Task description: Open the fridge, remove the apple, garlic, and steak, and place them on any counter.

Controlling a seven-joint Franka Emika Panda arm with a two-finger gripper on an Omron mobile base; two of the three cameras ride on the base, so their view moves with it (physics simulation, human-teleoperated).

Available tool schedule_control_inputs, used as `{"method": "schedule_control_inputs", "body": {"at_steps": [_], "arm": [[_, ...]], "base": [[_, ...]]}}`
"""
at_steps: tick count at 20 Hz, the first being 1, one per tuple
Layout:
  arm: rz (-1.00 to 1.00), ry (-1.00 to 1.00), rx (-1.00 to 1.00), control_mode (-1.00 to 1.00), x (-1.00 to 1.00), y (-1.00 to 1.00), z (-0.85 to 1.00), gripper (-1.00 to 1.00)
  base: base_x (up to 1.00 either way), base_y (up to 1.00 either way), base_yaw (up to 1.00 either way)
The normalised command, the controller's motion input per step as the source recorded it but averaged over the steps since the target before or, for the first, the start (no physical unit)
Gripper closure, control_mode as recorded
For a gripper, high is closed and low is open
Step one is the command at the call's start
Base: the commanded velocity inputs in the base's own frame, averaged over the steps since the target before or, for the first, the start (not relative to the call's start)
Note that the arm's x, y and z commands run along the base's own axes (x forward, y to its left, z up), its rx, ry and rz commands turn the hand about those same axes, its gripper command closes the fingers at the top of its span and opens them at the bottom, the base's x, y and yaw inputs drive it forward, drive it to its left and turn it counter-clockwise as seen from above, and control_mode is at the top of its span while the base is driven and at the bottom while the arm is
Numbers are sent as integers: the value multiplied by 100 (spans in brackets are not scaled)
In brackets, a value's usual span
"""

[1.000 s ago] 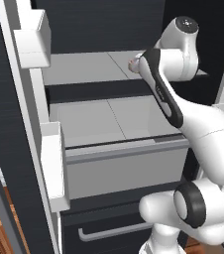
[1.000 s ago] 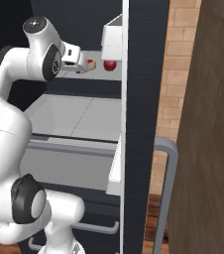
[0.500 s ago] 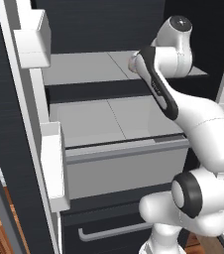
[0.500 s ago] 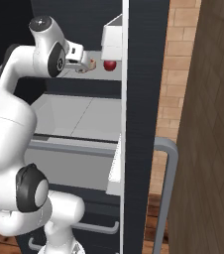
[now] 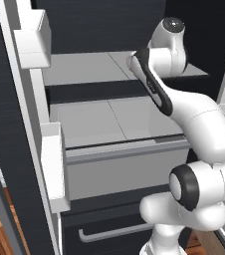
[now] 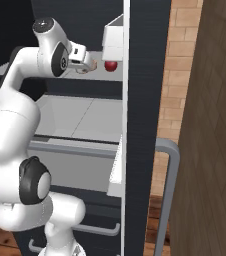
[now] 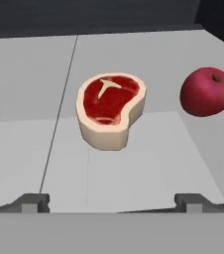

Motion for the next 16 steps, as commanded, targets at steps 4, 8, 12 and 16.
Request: {"method": "schedule_control_inputs", "body": {"at_steps": [4,8,12,16], "arm": [[-4,0,0,-100,29,0,0,-100],[-1,4,0,-100,33,0,0,-100],[-1,8,1,-100,33,0,0,-100],[-3,6,2,-100,30,0,0,-100]], "base": [[0,0,0],[0,0,0],[0,0,0],[0,0,0]]}}
